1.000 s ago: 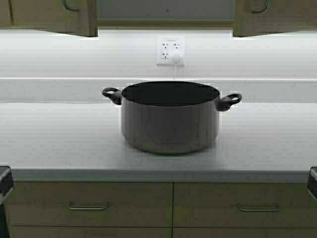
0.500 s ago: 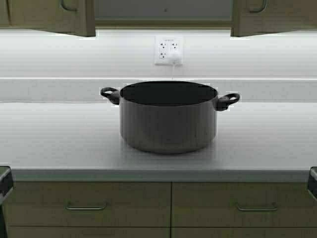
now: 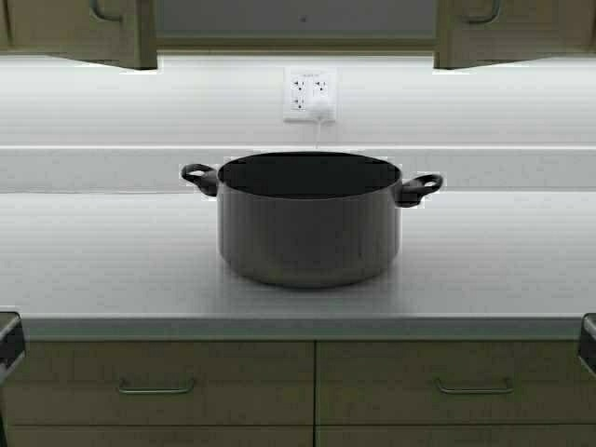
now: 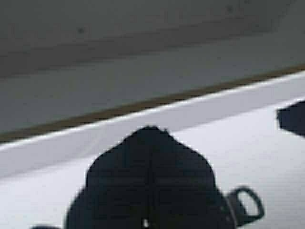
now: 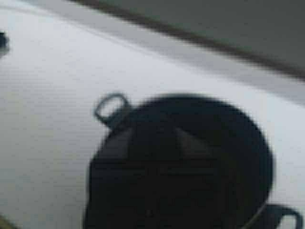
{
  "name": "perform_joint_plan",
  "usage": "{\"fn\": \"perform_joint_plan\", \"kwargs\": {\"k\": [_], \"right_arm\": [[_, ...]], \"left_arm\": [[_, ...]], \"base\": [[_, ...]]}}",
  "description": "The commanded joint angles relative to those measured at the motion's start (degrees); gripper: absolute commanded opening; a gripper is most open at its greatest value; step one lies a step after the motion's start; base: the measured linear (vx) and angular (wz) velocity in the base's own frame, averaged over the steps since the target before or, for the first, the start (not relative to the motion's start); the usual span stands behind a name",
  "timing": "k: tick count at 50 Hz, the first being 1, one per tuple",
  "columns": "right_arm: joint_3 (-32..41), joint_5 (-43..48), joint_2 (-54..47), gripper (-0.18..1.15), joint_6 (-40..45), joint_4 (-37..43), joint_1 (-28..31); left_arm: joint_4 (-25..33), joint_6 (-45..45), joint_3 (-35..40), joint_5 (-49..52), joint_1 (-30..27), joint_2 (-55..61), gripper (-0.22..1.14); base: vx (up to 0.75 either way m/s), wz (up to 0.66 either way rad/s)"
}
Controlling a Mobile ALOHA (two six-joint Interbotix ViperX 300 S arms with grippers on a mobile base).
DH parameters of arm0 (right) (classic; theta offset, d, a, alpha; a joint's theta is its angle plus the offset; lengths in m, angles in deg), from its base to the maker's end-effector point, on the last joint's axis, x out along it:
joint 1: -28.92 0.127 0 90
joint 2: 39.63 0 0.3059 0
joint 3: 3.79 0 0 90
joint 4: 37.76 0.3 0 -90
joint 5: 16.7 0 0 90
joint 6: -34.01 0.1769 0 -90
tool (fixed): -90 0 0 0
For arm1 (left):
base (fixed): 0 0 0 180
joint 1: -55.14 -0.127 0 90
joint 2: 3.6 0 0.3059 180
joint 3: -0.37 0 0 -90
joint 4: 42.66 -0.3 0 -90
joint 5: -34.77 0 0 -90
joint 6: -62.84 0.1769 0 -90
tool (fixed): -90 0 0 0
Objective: Open the cabinet, put the pot inside, then close it
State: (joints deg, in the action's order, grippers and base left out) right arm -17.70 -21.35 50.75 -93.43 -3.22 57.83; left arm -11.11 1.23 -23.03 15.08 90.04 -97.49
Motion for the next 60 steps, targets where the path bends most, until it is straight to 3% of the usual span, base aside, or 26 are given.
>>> {"fn": "perform_joint_plan", "kwargs": {"k": [1, 25, 30, 35, 42, 44, 48, 60], "right_arm": [[-2.29, 0.26, 4.92, 0.06, 0.53, 0.26, -5.01], [-15.12, -0.09, 21.71, 0.06, 0.62, -1.49, -13.27], [-17.05, 0.35, 22.85, 0.11, 0.88, -0.62, -13.62], [-18.72, -0.09, 22.32, 0.35, 0.97, 4.83, -12.83], [-21.53, -0.09, 22.15, 0.93, 1.14, 17.84, -12.04], [-22.32, 0.09, 21.97, 1.05, 1.23, 21.27, -11.6], [-24.43, 2.29, 21.53, 1.05, 1.41, 26.46, -10.37], [-33.05, 26.02, 13.54, 1.03, 5.1, 33.49, 1.67]], "left_arm": [[0.44, -1.14, -1.85, -0.09, -5.36, -3.6, 0.03], [0.44, -1.49, -12.92, -0.09, -6.94, -17.14, 0.03], [0.44, -2.55, -14.15, 0.35, -6.33, -18.37, 0.07], [0.44, -6.24, -14.85, -0.09, -4.75, -18.02, 0.23], [0.44, -13.71, -16.52, -1.67, -2.64, -17.58, 0.73], [0.44, -15.73, -17.23, -2.29, -2.02, -17.14, 0.87], [0.44, -19.16, -18.98, -4.31, -1.85, -15.73, 1.06], [0.26, -30.15, -26.54, -19.25, -0.79, -4.66, 1.02]], "base": [[-0.01, -0.01], [-0.01, -0.02], [0.0, 0.0], [0.0, 0.01], [0.0, 0.02], [0.0, 0.01], [0.01, 0.01], [0.0, 0.0]]}}
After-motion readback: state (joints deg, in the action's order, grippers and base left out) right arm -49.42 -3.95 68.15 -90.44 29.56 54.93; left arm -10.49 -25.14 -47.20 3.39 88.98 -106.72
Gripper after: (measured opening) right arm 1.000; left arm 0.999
